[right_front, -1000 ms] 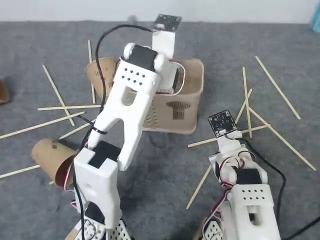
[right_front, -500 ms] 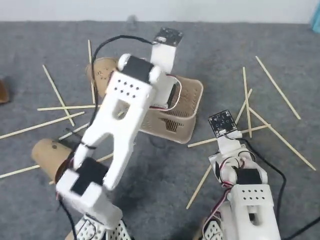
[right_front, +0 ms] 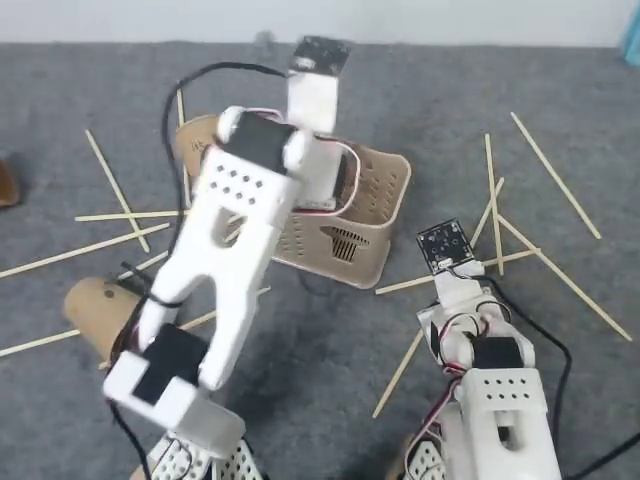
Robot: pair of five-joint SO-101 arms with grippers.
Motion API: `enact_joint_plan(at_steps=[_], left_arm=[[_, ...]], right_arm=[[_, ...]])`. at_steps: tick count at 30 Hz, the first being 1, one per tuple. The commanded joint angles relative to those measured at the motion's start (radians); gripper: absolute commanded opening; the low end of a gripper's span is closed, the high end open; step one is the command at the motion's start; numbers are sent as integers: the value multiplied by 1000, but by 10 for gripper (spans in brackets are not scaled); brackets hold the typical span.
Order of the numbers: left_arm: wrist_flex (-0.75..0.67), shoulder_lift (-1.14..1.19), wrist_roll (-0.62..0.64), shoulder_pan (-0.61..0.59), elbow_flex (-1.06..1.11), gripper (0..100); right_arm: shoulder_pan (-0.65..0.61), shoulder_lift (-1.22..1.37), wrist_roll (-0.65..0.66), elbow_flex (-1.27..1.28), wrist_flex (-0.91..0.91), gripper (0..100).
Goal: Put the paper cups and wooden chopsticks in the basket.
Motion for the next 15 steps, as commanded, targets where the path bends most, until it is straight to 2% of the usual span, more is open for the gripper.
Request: enact_joint_plan(at_steps=[1,4,10,15], left_arm=[[35,-192,-18,-51,-65,156],[35,-282,-78,-112,-59,250],[34,-292,-236,-301,-5,186],[34,-236,-299,-368,58,185]], right_arm=[[4,-24,-5,-8,-22,62],[2,-24,-5,-8,-22,62],[2,-24,-5,-8,-21,62],[1,-24,-5,-8,-21,62]])
